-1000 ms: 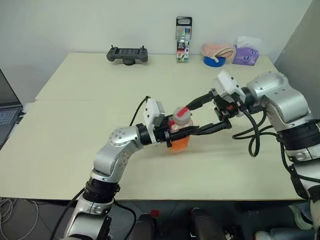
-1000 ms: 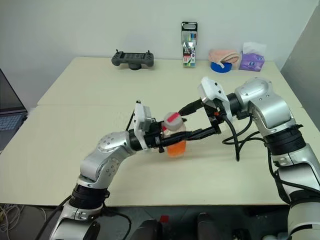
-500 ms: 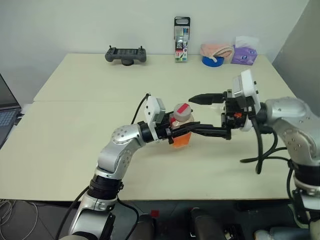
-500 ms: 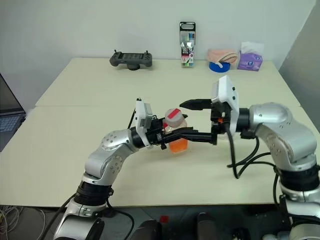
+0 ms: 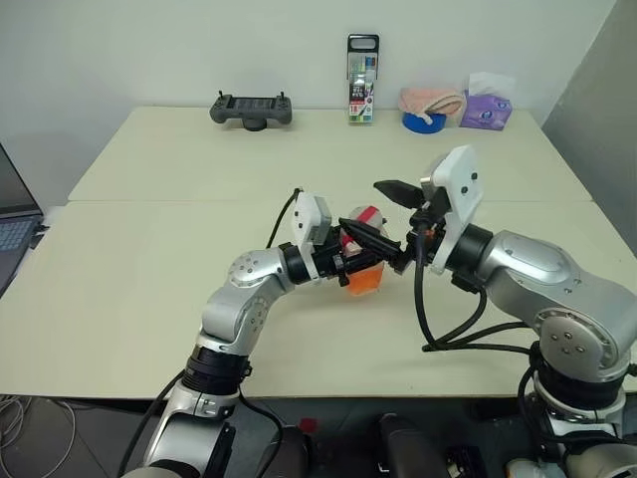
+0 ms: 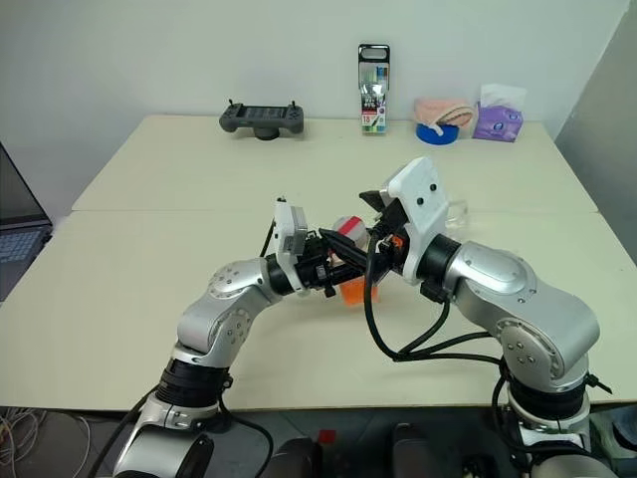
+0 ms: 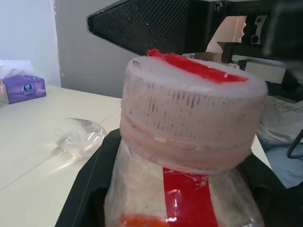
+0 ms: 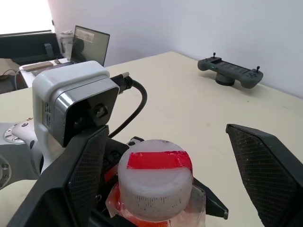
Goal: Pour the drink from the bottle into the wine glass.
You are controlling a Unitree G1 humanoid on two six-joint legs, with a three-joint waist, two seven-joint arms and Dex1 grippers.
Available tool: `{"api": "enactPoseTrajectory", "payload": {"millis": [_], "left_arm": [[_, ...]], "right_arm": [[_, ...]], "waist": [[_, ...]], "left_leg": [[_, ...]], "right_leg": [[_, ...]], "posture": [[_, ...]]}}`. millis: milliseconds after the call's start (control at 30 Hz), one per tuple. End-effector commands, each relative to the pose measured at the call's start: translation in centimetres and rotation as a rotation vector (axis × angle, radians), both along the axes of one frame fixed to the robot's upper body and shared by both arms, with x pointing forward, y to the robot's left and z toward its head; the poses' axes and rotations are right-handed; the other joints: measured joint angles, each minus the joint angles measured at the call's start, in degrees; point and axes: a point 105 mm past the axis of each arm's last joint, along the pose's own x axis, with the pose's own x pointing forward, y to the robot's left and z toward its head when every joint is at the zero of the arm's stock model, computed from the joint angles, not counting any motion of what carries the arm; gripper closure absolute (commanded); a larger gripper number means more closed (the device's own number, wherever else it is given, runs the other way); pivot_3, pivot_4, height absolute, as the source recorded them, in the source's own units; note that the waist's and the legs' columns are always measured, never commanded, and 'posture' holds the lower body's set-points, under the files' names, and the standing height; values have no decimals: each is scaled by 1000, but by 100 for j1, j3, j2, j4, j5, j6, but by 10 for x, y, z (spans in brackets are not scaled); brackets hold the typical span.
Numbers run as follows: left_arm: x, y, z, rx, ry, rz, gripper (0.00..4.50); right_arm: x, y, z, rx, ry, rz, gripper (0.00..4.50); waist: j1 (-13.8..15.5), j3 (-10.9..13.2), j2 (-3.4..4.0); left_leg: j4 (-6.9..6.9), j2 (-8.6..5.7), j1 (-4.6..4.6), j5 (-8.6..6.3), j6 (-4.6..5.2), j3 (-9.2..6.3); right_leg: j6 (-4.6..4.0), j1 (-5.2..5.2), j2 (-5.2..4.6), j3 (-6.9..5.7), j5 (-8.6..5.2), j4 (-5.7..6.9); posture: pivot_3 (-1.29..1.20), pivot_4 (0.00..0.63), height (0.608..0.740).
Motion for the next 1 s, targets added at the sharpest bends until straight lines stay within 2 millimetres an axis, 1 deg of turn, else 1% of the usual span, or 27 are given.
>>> {"api": "enactPoseTrajectory", "payload": {"millis": [33, 133, 267, 367, 400, 433, 533, 567, 633, 667, 700, 767, 800, 833, 900, 1000], "left_arm": [[-3, -2, 18, -22, -80, -11, 2361], [-3, -1, 16, -22, -77, -8, 2361], [-2, -2, 16, -22, -75, -6, 2361], [-2, -3, 16, -22, -76, -7, 2361], [-2, -2, 16, -21, -76, -6, 2361], [-2, -2, 16, -21, -76, -5, 2361], [-1, -1, 15, -17, -76, -2, 2361], [-1, -1, 15, -16, -76, -1, 2361], [-2, 0, 15, -13, -77, 0, 2361], [-2, 0, 15, -11, -76, -1, 2362], [-3, -1, 15, -6, -72, -14, 2362], [-7, -3, 14, 6, -65, -42, 2362], [-8, -4, 14, 12, -64, -50, 2362], [-9, -4, 14, 15, -68, -52, 2362], [-9, -4, 15, 13, -73, -39, 2362], [-12, -1, 15, 9, -66, -26, 2362]], "right_arm": [[-6, 1, 2, -21, -19, -8, 282], [-7, 2, -1, -48, -11, -11, 282], [-5, 0, 0, -36, -11, -38, 282], [-4, 0, 0, -31, -11, -53, 878], [-2, -1, 1, -23, -13, -67, 1286], [-1, -1, 1, -18, -15, -77, 1527], [-1, -1, 0, -37, -16, -71, 2578], [-1, -2, -2, -52, -12, -64, 2649], [0, -7, -5, -93, -11, -48, 2645], [-1, -9, -5, -108, -15, -7, 2645], [-7, -8, -5, -110, -14, 107, 2645], [-30, -7, -7, -122, 8, 409, 2645], [-38, -10, -10, -143, 36, 516, 2645], [-40, -14, -12, -164, 62, 580, 2645], [-38, -23, -16, -217, 87, 666, 2645], [-25, -32, -26, -282, 117, 761, 2645]], "waist": [[0, 0, 0], [-3, 0, 0], [-5, 0, 0], [-6, 0, 0], [-7, 0, 0], [-8, 0, 0], [-9, 0, 0], [-9, 0, 0], [-9, 0, 0], [-9, 0, 0], [-9, 0, 0], [-9, 0, 0], [-8, 0, -1], [-7, 1, 0], [-10, 1, -1], [-63, 1, -1]], "left_leg": [[0, 0, 0, 0, 0, 0], [1, 0, 0, 0, 0, 0], [1, 1, 1, 0, 1, 0], [1, 1, 0, 0, 1, 0], [0, 1, 0, 0, 1, 0], [0, 1, 0, 0, 1, 1], [1, 1, 0, 0, 1, -1], [1, 1, 0, 0, 1, -1], [1, 0, 0, 0, 1, 0], [1, -1, -1, 0, 1, 2], [1, -1, -1, 0, 1, 1], [1, -2, -2, -1, 2, 3], [0, -3, -1, -1, 2, 3], [1, -4, -2, -1, 3, 4], [1, -3, 0, -2, 4, 7], [0, 4, 11, -2, 5, 10]], "right_leg": [[0, 0, 0, 0, 0, 0], [1, 0, 1, 0, 0, 0], [1, 0, 2, -1, -1, 0], [1, 0, 3, -1, -1, 0], [1, 0, 3, 0, -1, -1], [1, 0, 3, 0, -1, -1], [1, 0, 3, -2, 0, 0], [1, 0, 3, -1, -1, 0], [1, 0, 3, 0, -1, -2], [1, 1, 2, 0, -1, -4], [1, 1, 2, -1, -1, -6], [2, 2, 2, -1, -1, -9], [2, 4, 2, -1, -1, -12], [2, 5, 2, -3, -1, -12], [3, 7, 2, 0, -2, -13], [2, 8, 7, 2, -1, -6]], "posture": [[0, 150, 740], [0, 150, 740], [0, 150, 740], [0, 150, 740], [0, 150, 740], [0, 150, 740], [0, 150, 740], [0, 150, 740], [0, 150, 740], [0, 150, 740], [0, 150, 740], [0, 150, 740], [0, 150, 740], [0, 150, 740], [0, 150, 740], [0, 150, 740]]}}
